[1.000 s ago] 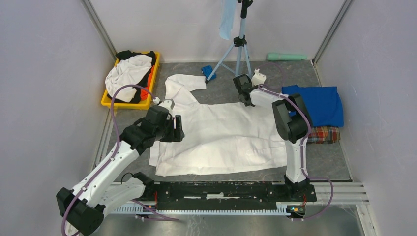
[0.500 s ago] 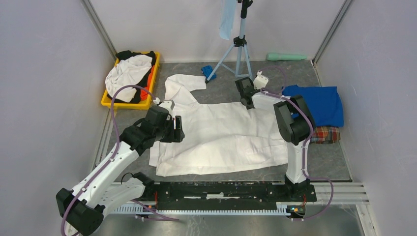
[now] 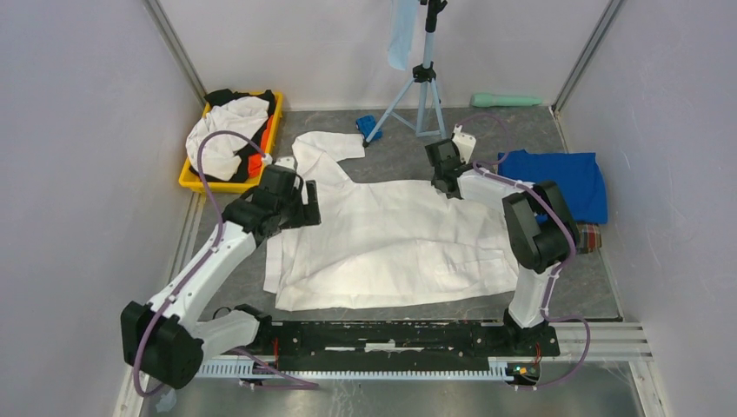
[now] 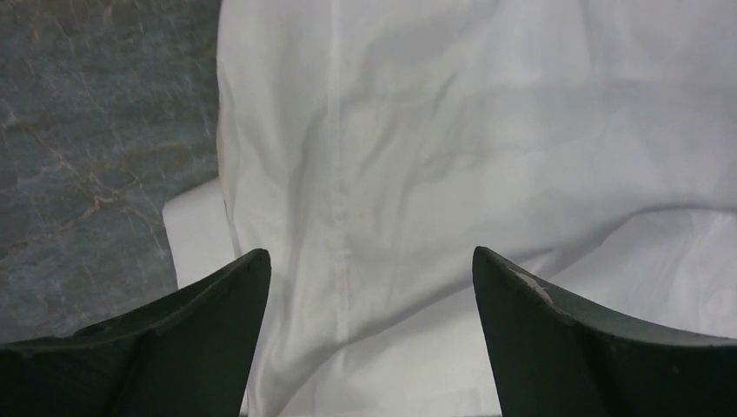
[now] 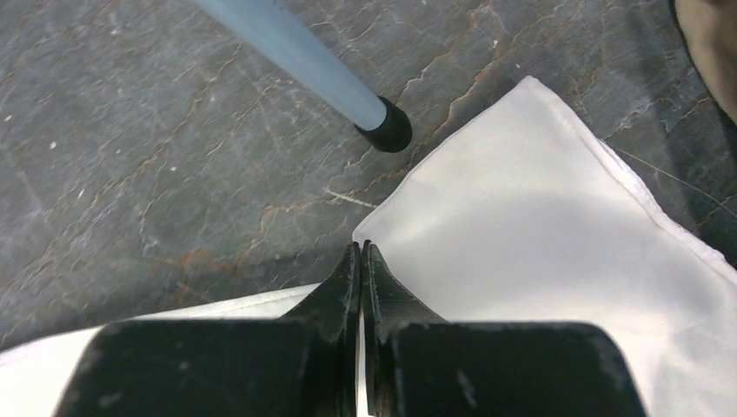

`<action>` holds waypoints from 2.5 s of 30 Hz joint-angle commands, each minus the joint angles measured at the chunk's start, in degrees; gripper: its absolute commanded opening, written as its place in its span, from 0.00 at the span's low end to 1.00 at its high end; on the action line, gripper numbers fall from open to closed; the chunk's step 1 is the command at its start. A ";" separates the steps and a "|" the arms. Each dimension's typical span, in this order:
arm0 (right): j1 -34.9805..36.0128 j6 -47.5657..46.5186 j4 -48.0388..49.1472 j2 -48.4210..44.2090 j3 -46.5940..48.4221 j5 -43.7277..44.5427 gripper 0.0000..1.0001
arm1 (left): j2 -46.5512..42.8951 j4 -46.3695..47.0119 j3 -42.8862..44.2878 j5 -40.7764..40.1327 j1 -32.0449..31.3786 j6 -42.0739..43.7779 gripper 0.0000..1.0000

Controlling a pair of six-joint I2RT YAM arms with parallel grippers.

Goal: Fold and stack the mixed laundry pile
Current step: Fold the shirt.

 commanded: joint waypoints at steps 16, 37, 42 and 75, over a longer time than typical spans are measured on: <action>0.32 -8.50 6.90 -5.93 -6.64 -11.37 0.00 | 53.43 -1.86 41.52 25.43 19.97 20.68 0.76; 0.35 -9.65 8.59 -7.51 -9.71 -13.42 0.00 | 55.73 1.47 42.21 19.72 20.69 15.79 0.74; 0.33 -9.86 8.69 -7.59 -9.90 -13.58 0.00 | 56.91 1.20 42.37 19.20 20.32 14.74 0.67; 0.32 -9.99 7.66 -13.55 -11.52 -14.29 0.00 | 36.88 2.04 31.80 10.36 15.08 8.52 0.02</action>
